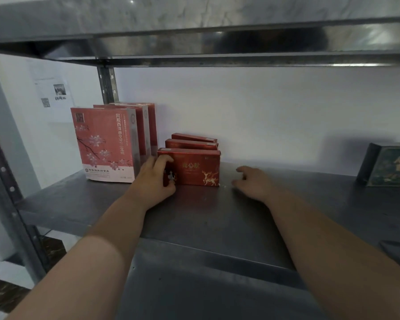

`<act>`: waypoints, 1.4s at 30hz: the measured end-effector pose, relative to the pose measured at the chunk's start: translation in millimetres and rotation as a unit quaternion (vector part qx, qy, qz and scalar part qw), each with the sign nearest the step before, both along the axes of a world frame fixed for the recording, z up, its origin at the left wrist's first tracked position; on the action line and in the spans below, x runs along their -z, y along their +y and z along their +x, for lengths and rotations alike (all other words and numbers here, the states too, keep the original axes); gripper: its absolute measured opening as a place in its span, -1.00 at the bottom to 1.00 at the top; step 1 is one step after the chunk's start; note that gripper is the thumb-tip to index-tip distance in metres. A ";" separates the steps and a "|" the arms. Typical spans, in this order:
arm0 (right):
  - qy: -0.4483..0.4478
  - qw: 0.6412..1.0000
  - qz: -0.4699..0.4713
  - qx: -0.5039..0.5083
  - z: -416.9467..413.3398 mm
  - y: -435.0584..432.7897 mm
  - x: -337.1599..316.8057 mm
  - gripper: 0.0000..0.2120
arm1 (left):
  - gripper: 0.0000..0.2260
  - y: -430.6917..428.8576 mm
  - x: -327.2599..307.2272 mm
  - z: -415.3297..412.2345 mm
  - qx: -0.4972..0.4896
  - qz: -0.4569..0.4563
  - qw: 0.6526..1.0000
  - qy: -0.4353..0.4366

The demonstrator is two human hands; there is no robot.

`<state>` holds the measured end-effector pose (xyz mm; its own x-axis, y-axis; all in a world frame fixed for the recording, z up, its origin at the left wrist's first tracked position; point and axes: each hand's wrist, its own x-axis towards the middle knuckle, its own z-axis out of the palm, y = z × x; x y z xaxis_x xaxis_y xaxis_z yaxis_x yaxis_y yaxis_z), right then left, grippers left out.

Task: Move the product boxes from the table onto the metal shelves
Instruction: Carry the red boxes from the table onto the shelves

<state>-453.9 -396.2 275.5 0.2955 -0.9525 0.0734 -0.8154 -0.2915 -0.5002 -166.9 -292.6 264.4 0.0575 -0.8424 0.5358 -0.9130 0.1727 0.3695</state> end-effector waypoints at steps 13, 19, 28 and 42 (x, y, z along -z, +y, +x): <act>0.155 0.986 -0.043 -0.032 -33.1 90.0 12.2 -0.49 | -0.62 4.6 -2.5 -9.4 -0.009 0.159 0.982 -0.099; 0.179 0.980 -0.084 -0.009 -68.0 156.9 19.0 -0.51 | -0.55 32.9 -1.2 -41.9 0.038 0.220 0.967 -0.123; 0.182 0.964 -0.191 0.034 -135.3 291.5 90.3 -0.32 | -0.34 150.2 40.2 -192.0 0.124 0.159 0.937 -0.284; 0.120 0.963 0.098 0.220 -300.1 558.7 233.3 -0.68 | -0.56 331.0 201.3 -397.7 0.450 0.222 0.815 -0.290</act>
<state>-754.1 162.4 42.2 -0.1536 -0.9781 -0.1407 -0.9375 0.1893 -0.2921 -564.6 38.5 63.1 -0.8456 -0.5208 -0.1167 -0.5329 0.8363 0.1292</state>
